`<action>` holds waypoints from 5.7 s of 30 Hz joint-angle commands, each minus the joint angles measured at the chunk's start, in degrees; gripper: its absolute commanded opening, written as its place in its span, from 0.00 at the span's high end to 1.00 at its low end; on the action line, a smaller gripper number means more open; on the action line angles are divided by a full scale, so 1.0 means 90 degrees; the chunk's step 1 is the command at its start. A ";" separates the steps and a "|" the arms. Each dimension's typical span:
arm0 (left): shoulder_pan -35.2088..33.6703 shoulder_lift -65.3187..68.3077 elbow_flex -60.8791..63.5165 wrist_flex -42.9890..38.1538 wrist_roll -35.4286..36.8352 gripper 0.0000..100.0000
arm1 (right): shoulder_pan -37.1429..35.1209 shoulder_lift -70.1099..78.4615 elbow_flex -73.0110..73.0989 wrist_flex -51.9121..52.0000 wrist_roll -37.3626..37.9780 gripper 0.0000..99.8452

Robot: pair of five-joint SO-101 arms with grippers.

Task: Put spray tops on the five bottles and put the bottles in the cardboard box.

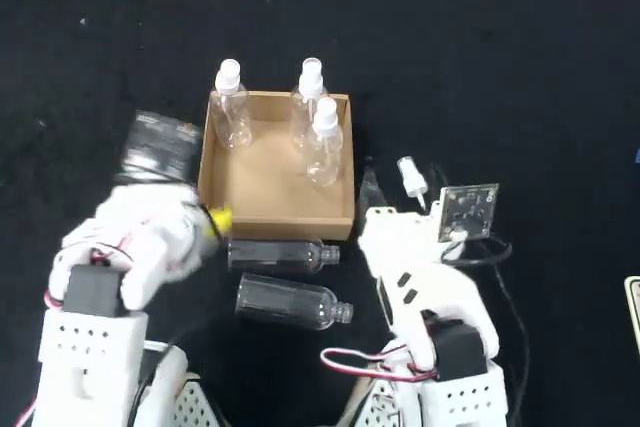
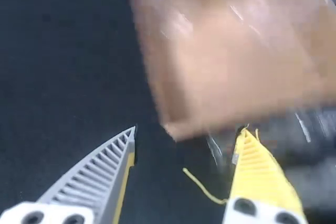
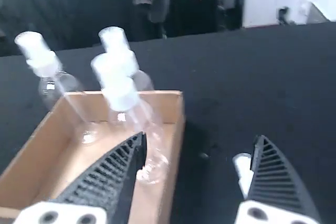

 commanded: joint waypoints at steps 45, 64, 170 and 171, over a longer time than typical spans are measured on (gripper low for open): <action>0.4713 0.2383 0.1284 -0.1377 -0.1485 0.93 | 0.3350 0.5368 -0.3336 0.0020 -0.0957 0.72; 0.3053 0.2969 0.0845 0.0430 -0.3331 0.73 | 0.3350 0.5368 -0.3326 0.0020 -0.0957 0.72; -0.3463 0.3868 -0.1724 -0.1641 0.1778 0.97 | 0.1436 1.1531 -0.6628 0.0733 0.2940 0.81; -0.3463 0.3868 -0.1724 -0.1641 0.1778 0.97 | 0.1426 1.1668 -0.6676 0.0733 0.3009 0.81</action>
